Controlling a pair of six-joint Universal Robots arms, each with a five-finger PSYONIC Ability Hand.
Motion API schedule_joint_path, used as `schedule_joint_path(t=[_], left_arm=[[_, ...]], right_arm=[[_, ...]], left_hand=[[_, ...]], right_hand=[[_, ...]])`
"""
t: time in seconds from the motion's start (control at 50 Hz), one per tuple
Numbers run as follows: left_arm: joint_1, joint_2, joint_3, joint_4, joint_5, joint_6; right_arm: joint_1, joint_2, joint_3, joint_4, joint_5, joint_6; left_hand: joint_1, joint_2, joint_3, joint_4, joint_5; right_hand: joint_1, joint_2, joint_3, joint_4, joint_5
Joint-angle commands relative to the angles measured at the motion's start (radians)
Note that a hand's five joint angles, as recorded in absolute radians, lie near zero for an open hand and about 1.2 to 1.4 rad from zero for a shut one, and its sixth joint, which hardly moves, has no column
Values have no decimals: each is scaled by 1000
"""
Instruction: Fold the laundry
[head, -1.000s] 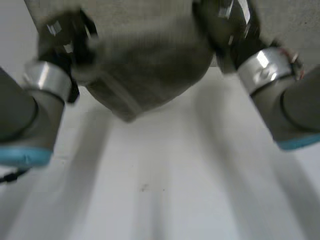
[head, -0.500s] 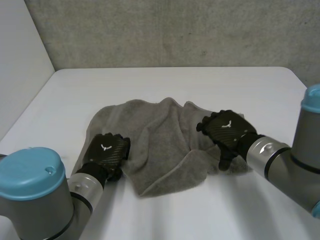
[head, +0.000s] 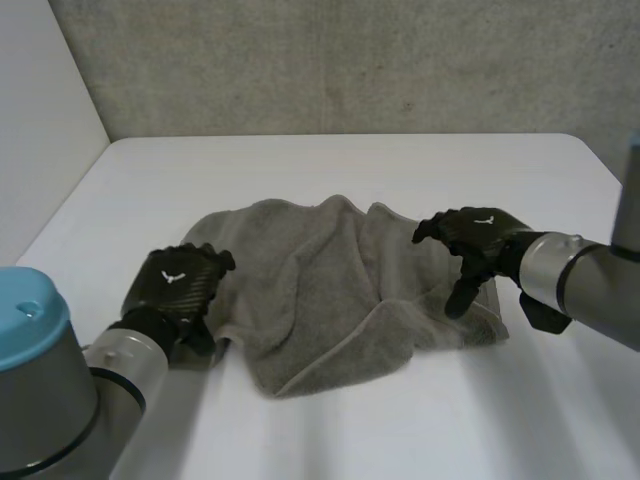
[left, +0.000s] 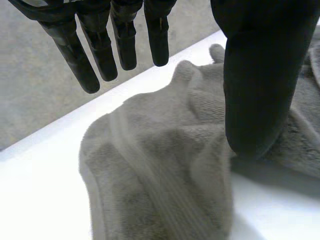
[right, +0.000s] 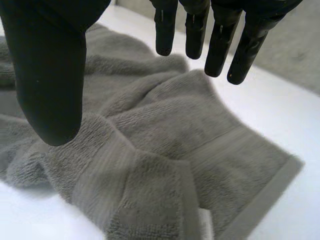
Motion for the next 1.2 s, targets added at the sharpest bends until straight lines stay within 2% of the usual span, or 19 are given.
schedule_joint_path(t=[0.02, 0.16, 0.34, 0.38, 0.42, 0.44, 0.48, 0.5, 0.52, 0.7, 0.74, 0.86, 1.02, 1.2], left_arm=[[60, 31, -28, 1, 93, -7], [120, 29, -57, 2, 182, -7], [165, 29, -57, 2, 199, -10], [172, 29, -57, 4, 199, -10], [182, 29, -57, 4, 199, -10], [182, 29, -57, 4, 199, -10], [182, 28, -59, 4, 199, -10], [182, 28, -59, 4, 199, -10], [182, 28, -62, 4, 199, -10], [168, 19, -71, 16, 225, -13], [165, 14, -71, 18, 248, -25], [148, -27, -66, 19, 272, -76], [137, -76, -56, 82, 271, -112], [94, -146, -39, 96, 269, -111]], right_arm=[[37, 187, -204, 166, -59, -8], [84, 304, -310, 180, -47, -8], [116, 373, -340, 180, -42, -9], [116, 381, -340, 180, -36, -11], [123, 378, -343, 177, -15, -18], [123, 378, -343, 177, -15, -18], [135, 362, -349, 177, 7, -47], [135, 362, -349, 177, 7, -47], [141, 344, -352, 177, 10, -66], [138, 137, -314, 169, 5, -81], [127, 51, -259, 148, 2, -77], [116, -82, -102, 21, 11, -83], [83, -208, 76, -56, 10, -87], [6, -256, 196, -175, 10, -86]], left_hand=[[28, 35, 36, 37, 39], [28, 35, 36, 37, 39], [28, 35, 36, 37, 39], [28, 35, 36, 37, 39], [28, 35, 36, 37, 39], [28, 35, 36, 37, 39], [28, 35, 36, 37, 39], [28, 35, 36, 37, 39], [28, 35, 36, 37, 39], [25, 33, 33, 34, 36], [19, 27, 27, 28, 30], [-5, 3, 3, 5, 6], [4, 12, 12, 14, 15], [80, 88, 88, 90, 91]], right_hand=[[168, 117, 102, 103, 105], [235, 184, 169, 171, 172], [362, 311, 296, 297, 298], [447, 396, 381, 382, 384], [751, 700, 685, 686, 687], [752, 701, 686, 687, 689], [1047, 996, 981, 982, 984], [1049, 998, 983, 984, 985], [1135, 1084, 1069, 1070, 1072], [1136, 1085, 1070, 1071, 1072], [1136, 1085, 1070, 1071, 1072], [1136, 1085, 1070, 1071, 1072], [1136, 1085, 1070, 1071, 1072], [1136, 1085, 1070, 1071, 1072]])
